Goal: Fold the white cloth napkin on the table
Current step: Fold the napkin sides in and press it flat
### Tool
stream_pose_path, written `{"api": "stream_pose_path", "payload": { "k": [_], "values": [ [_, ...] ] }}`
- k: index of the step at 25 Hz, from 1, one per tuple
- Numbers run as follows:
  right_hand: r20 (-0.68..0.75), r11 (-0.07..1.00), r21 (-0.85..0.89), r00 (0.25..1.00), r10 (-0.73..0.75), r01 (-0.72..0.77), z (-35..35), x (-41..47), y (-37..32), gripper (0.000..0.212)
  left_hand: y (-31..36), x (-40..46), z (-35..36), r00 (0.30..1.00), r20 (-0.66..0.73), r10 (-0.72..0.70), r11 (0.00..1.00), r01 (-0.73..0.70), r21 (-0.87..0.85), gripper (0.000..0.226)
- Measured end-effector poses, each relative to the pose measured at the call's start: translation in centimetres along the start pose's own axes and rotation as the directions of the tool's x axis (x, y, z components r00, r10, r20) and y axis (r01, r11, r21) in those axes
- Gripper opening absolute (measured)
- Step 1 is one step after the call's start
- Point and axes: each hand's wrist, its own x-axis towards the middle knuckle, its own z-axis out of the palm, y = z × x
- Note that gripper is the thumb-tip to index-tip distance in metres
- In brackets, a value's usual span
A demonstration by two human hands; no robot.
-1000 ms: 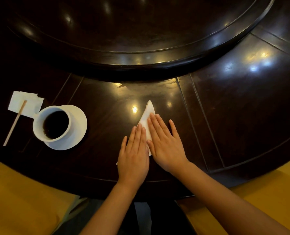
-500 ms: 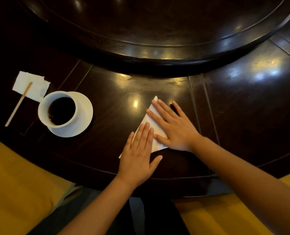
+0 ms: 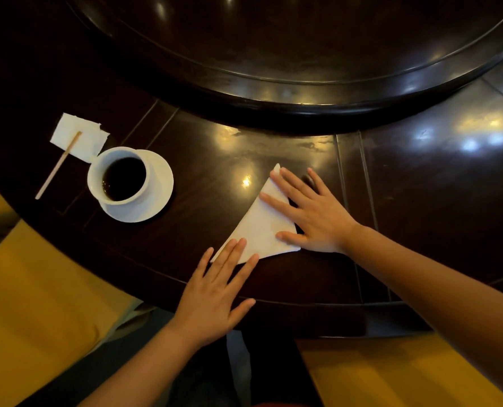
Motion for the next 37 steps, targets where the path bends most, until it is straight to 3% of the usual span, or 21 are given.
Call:
{"api": "stream_pose_path", "payload": {
  "k": [2, 4, 12, 26, 37],
  "values": [
    [0.0, 0.991, -0.033, 0.991, -0.132, 0.132, 0.0, -1.2, -0.1, 0.057, 2.1, 0.0, -0.1, 0.992, -0.031, -0.118, 0.993, 0.117, -0.031, 0.067],
    [0.007, 0.977, -0.024, 0.977, -0.213, 0.213, 0.3, -2.0, -0.2, 0.051, 4.0, 0.6, 0.2, 0.988, -0.044, -0.15, 0.987, 0.147, -0.059, 0.065],
    [0.014, 0.955, 0.027, 0.955, -0.297, 0.296, 0.1, -0.2, -0.2, 0.052, 4.4, 1.1, 0.7, 0.973, -0.06, -0.223, 0.97, 0.215, -0.118, 0.062],
    [-0.014, 0.912, -0.007, 0.912, -0.411, 0.411, -0.3, 8.4, -3.6, 0.053, -2.2, -1.5, 0.5, 0.928, -0.08, -0.363, 0.929, 0.353, -0.114, 0.058],
    [0.011, 0.902, -0.001, 0.902, -0.431, 0.432, -0.2, 10.4, -3.3, 0.054, -3.2, -1.2, 0.5, 0.921, -0.092, -0.38, 0.923, 0.37, -0.109, 0.058]
  ]
}}
